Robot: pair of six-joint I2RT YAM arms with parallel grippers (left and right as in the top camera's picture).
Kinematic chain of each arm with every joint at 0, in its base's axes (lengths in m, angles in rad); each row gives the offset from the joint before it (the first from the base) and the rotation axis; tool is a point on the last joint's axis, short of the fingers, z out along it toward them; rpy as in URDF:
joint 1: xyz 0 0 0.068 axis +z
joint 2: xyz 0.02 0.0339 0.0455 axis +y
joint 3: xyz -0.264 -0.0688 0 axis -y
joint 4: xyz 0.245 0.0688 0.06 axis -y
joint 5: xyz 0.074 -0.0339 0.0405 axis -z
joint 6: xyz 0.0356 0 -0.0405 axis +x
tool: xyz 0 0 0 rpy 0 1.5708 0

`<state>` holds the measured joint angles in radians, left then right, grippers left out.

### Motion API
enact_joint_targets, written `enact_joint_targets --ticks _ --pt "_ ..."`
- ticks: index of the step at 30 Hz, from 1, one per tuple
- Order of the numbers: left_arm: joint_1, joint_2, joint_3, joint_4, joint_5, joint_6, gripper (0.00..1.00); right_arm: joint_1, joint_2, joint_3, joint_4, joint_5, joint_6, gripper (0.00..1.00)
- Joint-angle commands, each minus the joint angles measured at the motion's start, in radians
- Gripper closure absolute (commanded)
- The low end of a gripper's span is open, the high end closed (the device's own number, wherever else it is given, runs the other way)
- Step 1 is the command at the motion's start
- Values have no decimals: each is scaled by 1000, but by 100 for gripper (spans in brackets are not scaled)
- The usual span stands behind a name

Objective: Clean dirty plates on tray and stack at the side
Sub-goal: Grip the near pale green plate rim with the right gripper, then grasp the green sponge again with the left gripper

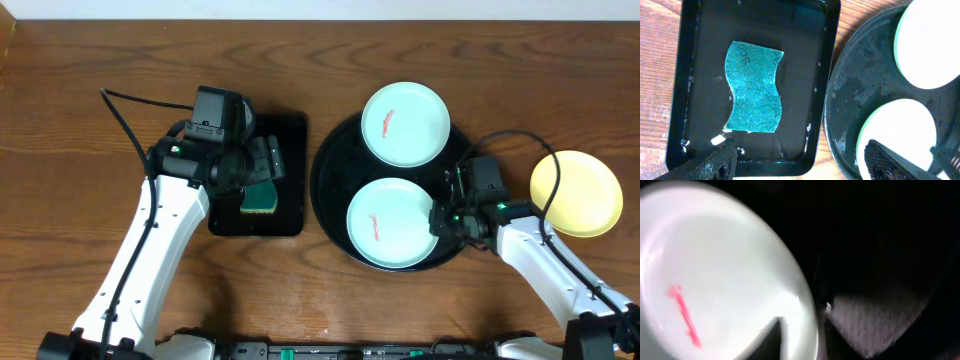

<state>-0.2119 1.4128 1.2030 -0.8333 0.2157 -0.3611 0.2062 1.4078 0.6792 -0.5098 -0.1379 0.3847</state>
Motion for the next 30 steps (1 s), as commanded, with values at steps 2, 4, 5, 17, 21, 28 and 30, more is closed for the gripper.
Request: enact_joint_targets --ticks 2,4,5,17,21,28,30 --pt "4 -1 27 -3 8 17 18 2 -16 51 27 60 -58 65" --pt "4 -1 27 -3 8 17 18 2 -24 79 21 59 -107 64" --pt "4 -1 27 -3 9 16 18 2 -25 91 18 57 -132 66" --pt "4 20 -13 3 -85 16 18 2 -25 106 -79 43 -248 66" --pt "4 85 -67 39 -113 16 21 2 -25 106 -81 43 -248 66" --pt "4 289 -122 91 -115 2 36 4 -25 106 -82 43 -247 66" --pt "4 346 -122 95 -116 -6 41 4 -25 106 -84 43 -246 66"
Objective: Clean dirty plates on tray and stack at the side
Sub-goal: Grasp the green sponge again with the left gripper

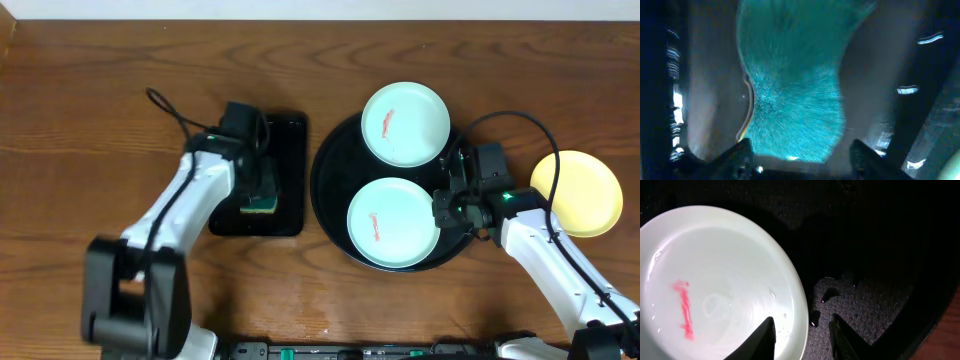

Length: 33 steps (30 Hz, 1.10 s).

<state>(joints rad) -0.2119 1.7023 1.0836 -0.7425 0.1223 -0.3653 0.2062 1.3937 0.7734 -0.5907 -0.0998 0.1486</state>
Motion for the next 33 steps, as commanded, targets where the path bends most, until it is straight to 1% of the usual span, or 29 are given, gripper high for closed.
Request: enact_joint_targets --ticks 1,2,3,4,5,7,8,9,14,15,16,17,18,19,21,24,28,30,33 --pt "4 84 -3 11 -23 -2 41 4 -11 12 -4 5 -7 66" --pt "4 110 -3 21 -22 -2 41 4 -11 12 -5 5 -7 66" --pt "4 130 -3 31 -21 -2 44 4 -11 12 -6 5 -7 66" --pt "3 158 -3 47 -18 -2 46 4 -11 12 -6 5 -7 66" --pt "3 176 -3 57 -18 -2 52 4 -11 12 -5 5 -7 66" --pt "3 211 -3 72 -18 -1 75 4 -11 12 -3 5 -7 66" --pt "3 222 -3 76 -18 -1 89 4 -11 12 -3 5 -7 66" --pt "4 225 -2 75 -18 -1 92 4 -11 12 -4 5 -7 66" --pt "4 181 26 20 -18 -1 92 4 -11 12 -7 5 -7 67" --pt "4 167 35 5 -18 -1 84 4 -11 12 -7 5 -7 67" --pt "4 147 45 -10 -18 -1 70 4 -11 12 -6 5 -7 67" --pt "4 132 49 -14 -18 7 58 4 -11 12 -6 5 -7 67" --pt "4 111 50 -14 -19 16 50 4 -11 12 -6 5 -7 67" --pt "4 86 50 -10 -27 30 47 4 -11 12 -6 5 -7 67" --pt "4 61 50 11 -61 33 43 4 -11 12 -6 5 -7 67" --pt "4 55 48 65 -130 33 43 4 -11 12 -6 5 -7 67" --pt "3 77 19 145 -138 32 43 4 -11 12 -9 5 -7 67" --pt "3 102 5 175 -137 32 48 4 -11 12 -12 5 -7 66" --pt "3 144 -8 189 -133 32 62 4 -11 12 -23 5 -7 66"
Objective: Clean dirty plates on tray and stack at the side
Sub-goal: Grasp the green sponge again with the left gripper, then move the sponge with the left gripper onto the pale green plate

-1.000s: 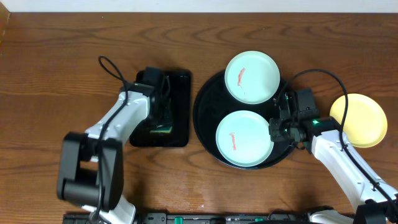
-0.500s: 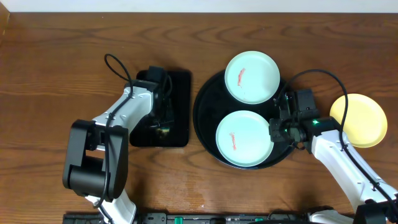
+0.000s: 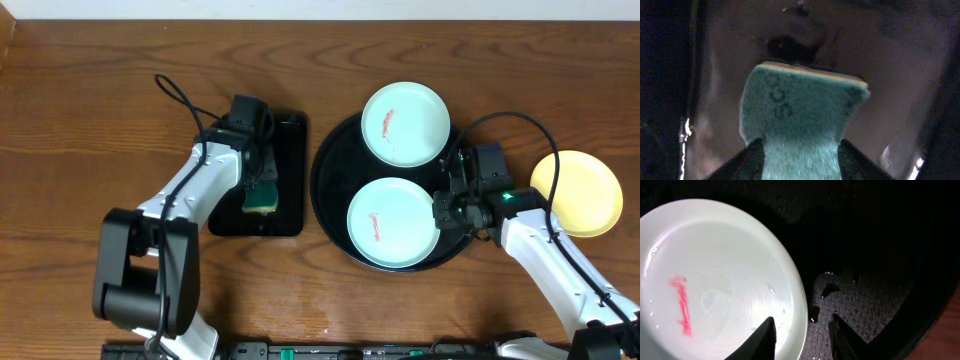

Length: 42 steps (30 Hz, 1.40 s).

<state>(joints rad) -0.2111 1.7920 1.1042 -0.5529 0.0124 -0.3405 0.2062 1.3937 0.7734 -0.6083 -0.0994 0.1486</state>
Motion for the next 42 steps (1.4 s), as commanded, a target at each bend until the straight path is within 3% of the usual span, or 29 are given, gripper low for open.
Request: enact_joint_targets --ticks 1,4,6,12,13,14,15,22,31,33,42 --pt "2 69 -29 -3 -16 7 67 4 -11 12 -8 5 -7 66" --pt "3 92 -29 -18 32 7 75 4 -11 12 -13 5 -7 66" --pt "2 93 -29 -22 64 8 92 4 -11 12 -13 5 -7 66" --pt "5 74 5 -77 81 8 92 4 -11 12 -13 4 -7 66" --pt "5 67 16 -94 81 8 79 4 -11 12 -13 5 -7 66" --pt "5 58 25 -109 81 8 50 4 -11 12 -13 5 -7 67" --pt "5 48 31 -124 81 8 41 4 -11 12 -13 5 -7 67" --pt "2 23 21 -201 85 6 38 4 -11 12 -13 5 -7 66" --pt "-8 26 -69 -57 84 4 77 4 -11 12 -13 5 -7 66" --pt "-8 26 -68 -53 84 4 92 4 -11 12 -13 5 -7 66" --pt "-8 -25 31 -206 85 4 93 4 -3 -4 0 32 -5 69"
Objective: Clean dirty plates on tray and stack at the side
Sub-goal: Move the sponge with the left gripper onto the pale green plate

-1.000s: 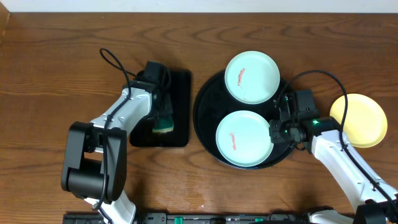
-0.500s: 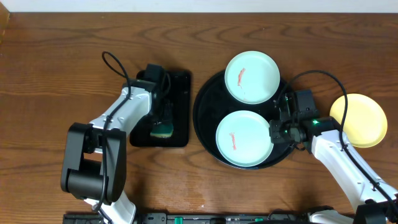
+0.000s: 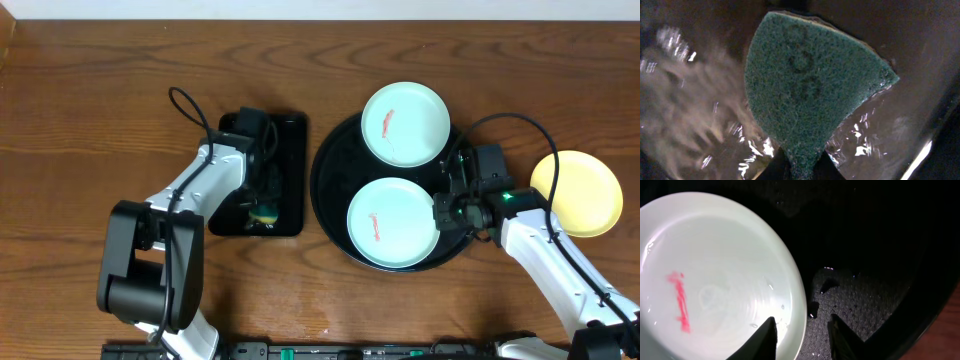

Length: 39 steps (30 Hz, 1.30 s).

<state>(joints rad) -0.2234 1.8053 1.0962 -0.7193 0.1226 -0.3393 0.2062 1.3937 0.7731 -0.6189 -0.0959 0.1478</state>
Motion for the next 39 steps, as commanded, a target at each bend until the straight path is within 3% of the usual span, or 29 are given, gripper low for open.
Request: enact_joint_targets --ticks 1,12,15,20,25,32,39 --pt "3 -57 53 -61 -21 3 93 4 2 -13 27 45 7 72" --pt "-76 -295 73 -86 151 2 93 4 104 -59 111 -9 19 75" --pt "-142 -294 72 -80 155 -32 92 4 142 -59 123 -10 20 85" --pt "-272 -258 63 -17 155 -122 93 4 164 -59 150 -24 25 99" --pt "-396 -196 53 100 155 -272 93 4 164 -59 157 2 121 99" --pt "-533 -35 52 267 196 -476 92 4 164 -59 156 2 129 99" --pt "-586 140 52 429 304 -493 92 4 164 -59 155 1 129 99"
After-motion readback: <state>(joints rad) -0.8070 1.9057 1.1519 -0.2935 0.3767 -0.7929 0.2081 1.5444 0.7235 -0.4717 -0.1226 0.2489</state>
